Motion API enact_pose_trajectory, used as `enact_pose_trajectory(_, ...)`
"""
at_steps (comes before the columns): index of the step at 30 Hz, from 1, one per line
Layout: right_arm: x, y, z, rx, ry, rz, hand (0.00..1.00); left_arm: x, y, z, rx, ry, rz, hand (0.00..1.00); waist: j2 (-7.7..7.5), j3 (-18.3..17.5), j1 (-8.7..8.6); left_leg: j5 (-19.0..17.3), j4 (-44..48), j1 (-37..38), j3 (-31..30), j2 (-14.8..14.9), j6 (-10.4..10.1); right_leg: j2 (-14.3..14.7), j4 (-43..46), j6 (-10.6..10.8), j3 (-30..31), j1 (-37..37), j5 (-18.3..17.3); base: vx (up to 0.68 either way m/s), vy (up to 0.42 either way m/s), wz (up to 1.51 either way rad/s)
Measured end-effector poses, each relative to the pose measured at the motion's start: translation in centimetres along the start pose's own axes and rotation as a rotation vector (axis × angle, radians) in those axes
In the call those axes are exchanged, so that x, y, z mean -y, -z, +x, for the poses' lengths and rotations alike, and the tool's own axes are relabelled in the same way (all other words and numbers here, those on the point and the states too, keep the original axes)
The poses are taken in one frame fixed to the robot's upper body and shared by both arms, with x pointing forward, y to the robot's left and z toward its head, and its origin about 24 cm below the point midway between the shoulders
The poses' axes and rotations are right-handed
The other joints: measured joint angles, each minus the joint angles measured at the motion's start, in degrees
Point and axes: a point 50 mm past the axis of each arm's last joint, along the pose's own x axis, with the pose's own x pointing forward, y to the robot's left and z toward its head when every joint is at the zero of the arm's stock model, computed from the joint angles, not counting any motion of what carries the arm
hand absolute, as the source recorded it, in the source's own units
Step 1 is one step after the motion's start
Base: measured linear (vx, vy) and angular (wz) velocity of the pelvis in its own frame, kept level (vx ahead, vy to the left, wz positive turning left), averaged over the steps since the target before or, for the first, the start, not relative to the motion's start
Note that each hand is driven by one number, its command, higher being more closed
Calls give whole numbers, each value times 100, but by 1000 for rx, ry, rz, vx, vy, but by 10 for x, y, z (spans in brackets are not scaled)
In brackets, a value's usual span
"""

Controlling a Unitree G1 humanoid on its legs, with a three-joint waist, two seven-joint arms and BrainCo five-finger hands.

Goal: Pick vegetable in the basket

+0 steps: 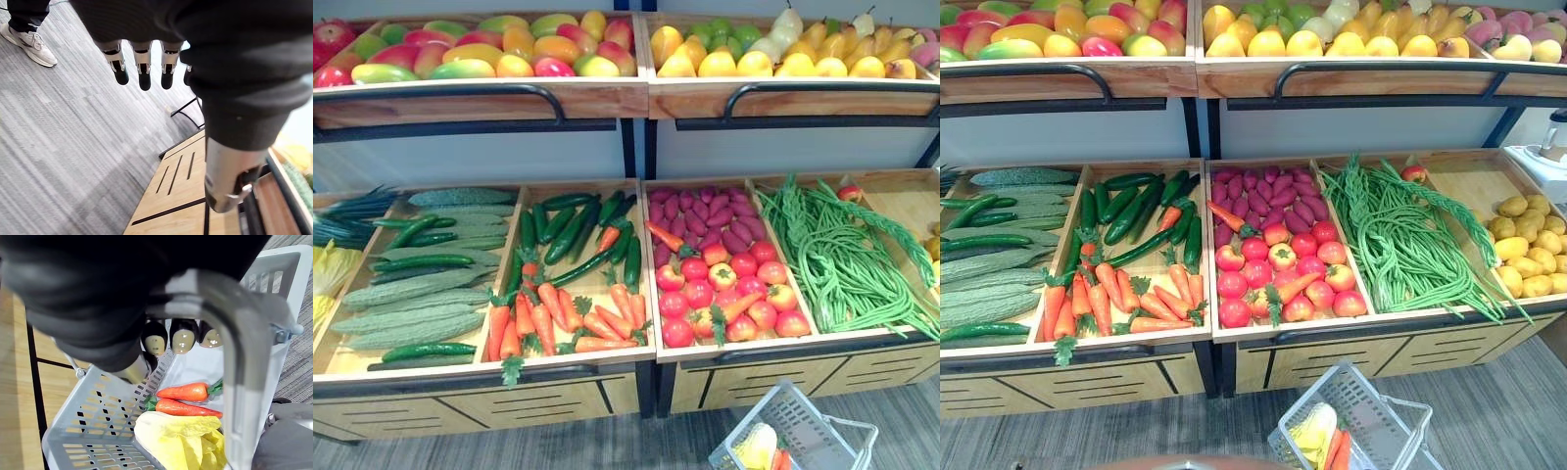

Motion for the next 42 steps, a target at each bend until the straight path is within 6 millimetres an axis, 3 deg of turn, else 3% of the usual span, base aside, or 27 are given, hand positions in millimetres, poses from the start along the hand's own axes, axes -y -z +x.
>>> enact_pose_trajectory(2,-5,-3,1,8,-18,-7,100,1,12,-2,-36,50,78,0,12,23,-2,0,0,2,1,-1,0,8,-5,0,8,3,0,0,0,0)
enact_pose_trajectory(6,-9,-5,1,21,-30,-39,100,12,41,-14,-120,320,269,0,73,39,-1,-12,0,3,11,-14,-17,12,-13,0,30,1,0,0,0,0)
enact_pose_trajectory(12,-11,-7,2,24,-48,-71,100,22,59,-30,-179,574,360,0,133,75,-1,-33,0,70,94,2,-49,46,-14,0,134,5,-2,2,-17,-9)
enact_pose_trajectory(19,-18,-10,2,48,-68,-137,100,32,56,-34,-141,761,408,0,160,99,-2,-33,0,71,94,-8,-49,44,-13,-2,149,-1,-4,0,0,0)
enact_pose_trajectory(27,-16,-16,3,63,-55,-143,100,35,54,-36,-107,793,424,0,229,192,2,-57,1,96,151,-9,-51,45,-9,-9,209,-8,-10,0,-2,-3)
enact_pose_trajectory(31,-17,-21,3,80,-54,-134,100,39,50,-38,-53,833,458,0,195,231,8,-249,43,145,282,-77,-17,-116,635,66,458,-354,-366,26,32,-24)
enact_pose_trajectory(33,-16,-27,2,110,-50,-117,100,46,40,-36,17,883,527,0,61,443,-21,-380,39,322,267,-224,24,-438,1513,205,583,-626,-649,38,53,-19)
enact_pose_trajectory(36,-15,-35,2,143,-48,-70,100,51,35,-37,39,901,561,0,99,602,-92,-453,42,475,443,-185,5,-444,2431,100,755,-1110,-388,36,54,-28)
enact_pose_trajectory(38,-13,-35,1,153,-47,-65,100,51,36,-37,30,913,584,0,175,647,-122,-458,48,560,767,-54,46,-286,2309,-33,671,-1154,-53,73,71,-76)
enact_pose_trajectory(40,-23,-41,-1,195,-95,-71,100,58,24,-36,76,936,584,0,209,834,-136,-604,495,494,1447,162,198,-53,1762,-409,171,-1193,672,30,84,-139)
enact_pose_trajectory(41,-25,-42,-1,202,-106,-79,100,60,21,-37,88,939,574,0,237,852,-122,-626,636,414,1658,311,236,54,1460,-454,47,-1183,970,-55,26,-177)
enact_pose_trajectory(42,-29,-51,-1,230,-124,-94,100,60,16,-36,94,931,540,0,329,920,-88,-762,732,333,2044,480,354,-17,2046,-652,-489,-1346,482,-82,21,-168)
